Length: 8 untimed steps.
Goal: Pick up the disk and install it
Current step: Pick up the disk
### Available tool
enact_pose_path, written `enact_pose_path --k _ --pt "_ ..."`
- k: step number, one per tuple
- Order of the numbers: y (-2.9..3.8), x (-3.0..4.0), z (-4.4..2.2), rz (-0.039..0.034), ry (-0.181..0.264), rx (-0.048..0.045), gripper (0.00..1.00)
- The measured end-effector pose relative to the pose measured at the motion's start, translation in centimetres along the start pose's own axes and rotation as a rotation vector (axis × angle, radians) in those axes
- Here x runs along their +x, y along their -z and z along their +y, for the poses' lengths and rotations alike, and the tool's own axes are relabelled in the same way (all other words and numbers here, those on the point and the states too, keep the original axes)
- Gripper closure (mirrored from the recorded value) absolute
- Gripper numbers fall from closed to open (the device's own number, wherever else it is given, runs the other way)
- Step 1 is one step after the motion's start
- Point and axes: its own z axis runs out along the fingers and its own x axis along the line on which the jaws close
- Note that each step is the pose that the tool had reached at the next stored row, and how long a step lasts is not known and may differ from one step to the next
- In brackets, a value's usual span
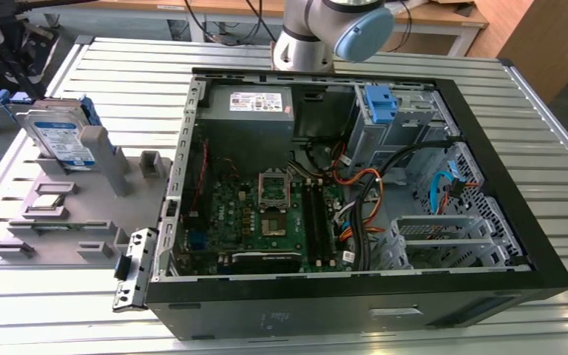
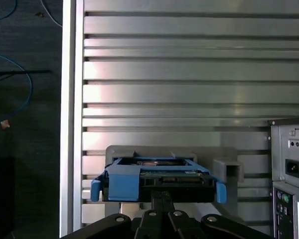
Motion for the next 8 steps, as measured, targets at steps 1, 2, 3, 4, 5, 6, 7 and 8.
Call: enact_pose_path --k 1,2,3,4,5,6,7,8 --pt "0.00 0.00 0.00 0.0005 0.011 -0.0003 0.89" --pt "0.00 0.00 0.00 0.0010 0.021 -0.0007 0.89" --pt "0.00 0.00 0.00 0.0015 0.028 -0.0016 0.89" --pt "0.00 0.00 0.00 0.0017 0.034 -0.0024 0.89" --pt "0.01 0.00 0.00 0.0020 0.042 -0.0032 0.89" --pt "0.01 0.00 0.00 0.0025 0.051 -0.0036 0.89" --pt "0.01 0.00 0.00 0.0031 0.062 -0.0039 0.89" --pt "0.02 0.00 0.00 0.0036 0.070 -0.0041 0.89"
